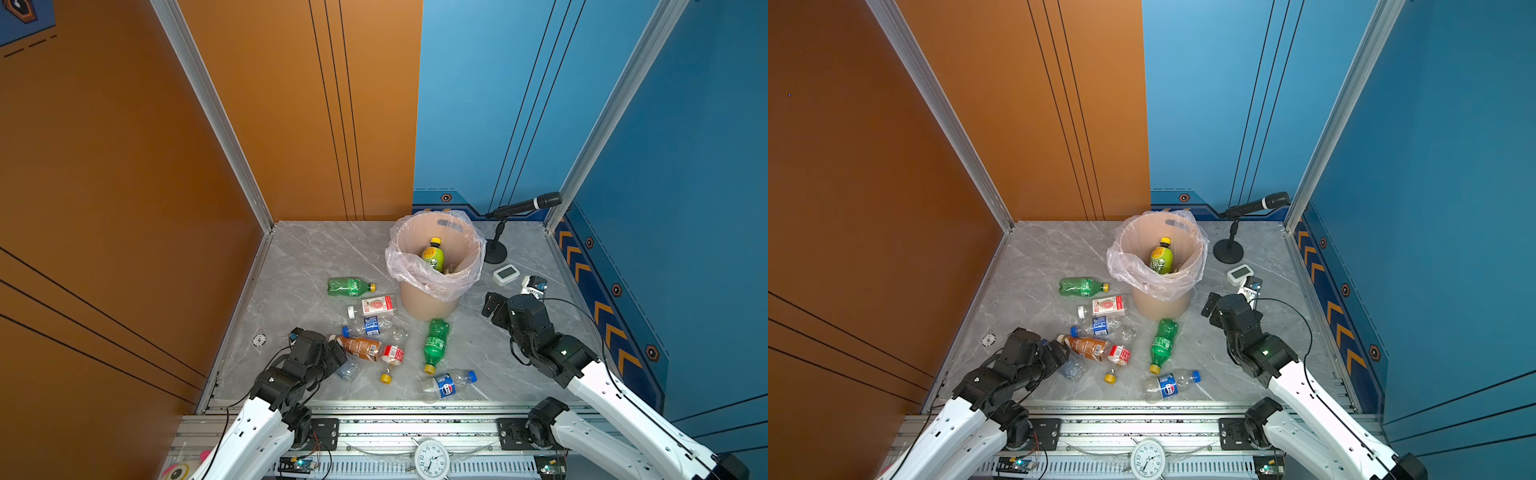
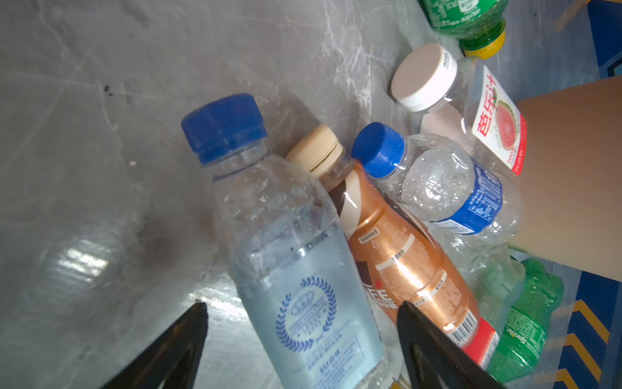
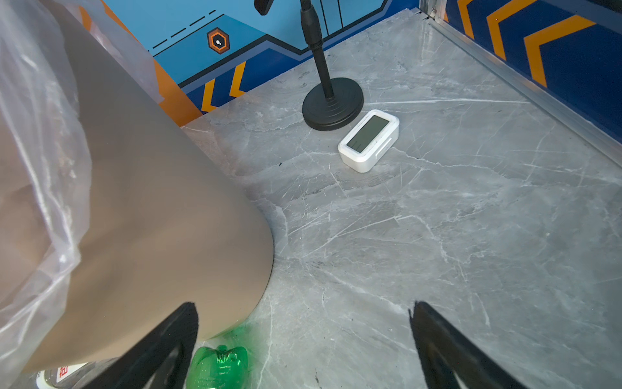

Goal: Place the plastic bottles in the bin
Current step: 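Grasp the clear blue-capped water bottle with the left gripper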

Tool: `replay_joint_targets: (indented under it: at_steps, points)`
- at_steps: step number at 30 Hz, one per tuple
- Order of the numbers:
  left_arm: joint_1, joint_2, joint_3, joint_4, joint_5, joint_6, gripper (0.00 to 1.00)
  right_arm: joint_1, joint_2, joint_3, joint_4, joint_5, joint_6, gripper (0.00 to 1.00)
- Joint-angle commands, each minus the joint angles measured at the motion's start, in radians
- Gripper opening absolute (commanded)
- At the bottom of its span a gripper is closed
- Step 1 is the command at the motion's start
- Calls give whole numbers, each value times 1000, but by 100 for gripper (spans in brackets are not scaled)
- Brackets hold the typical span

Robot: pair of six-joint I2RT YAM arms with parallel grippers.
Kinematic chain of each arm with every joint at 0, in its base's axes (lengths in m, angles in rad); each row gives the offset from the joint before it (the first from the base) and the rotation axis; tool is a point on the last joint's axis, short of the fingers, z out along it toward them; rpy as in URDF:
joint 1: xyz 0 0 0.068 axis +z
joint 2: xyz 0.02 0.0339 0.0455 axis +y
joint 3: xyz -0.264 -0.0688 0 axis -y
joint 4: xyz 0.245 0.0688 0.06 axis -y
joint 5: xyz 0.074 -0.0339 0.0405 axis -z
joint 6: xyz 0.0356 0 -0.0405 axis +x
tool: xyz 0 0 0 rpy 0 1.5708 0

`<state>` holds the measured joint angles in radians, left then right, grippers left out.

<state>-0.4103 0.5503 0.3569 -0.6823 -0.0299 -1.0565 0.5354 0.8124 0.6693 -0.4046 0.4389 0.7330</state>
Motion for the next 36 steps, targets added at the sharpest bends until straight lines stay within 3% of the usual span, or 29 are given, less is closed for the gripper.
replay_joint_targets:
  at_steps: [1,7,10,23,30,36]
  points:
    - [-14,19,-30,49,-34,-26,87,-11,-13,-21,24,-18,11,100]
    - [-20,52,-66,104,-35,-42,88,-22,-25,-27,26,-20,12,100]
    - [-18,59,-77,122,-45,-48,80,-28,-25,-29,28,-30,12,100]
    - [-18,115,-110,205,-43,-71,85,-38,-18,-33,36,-42,13,100]
    - [-18,72,-112,192,-60,-83,68,-43,-10,-32,46,-47,13,100]
    - [-12,-18,-72,114,-83,-83,65,-45,-4,-32,55,-51,15,100]
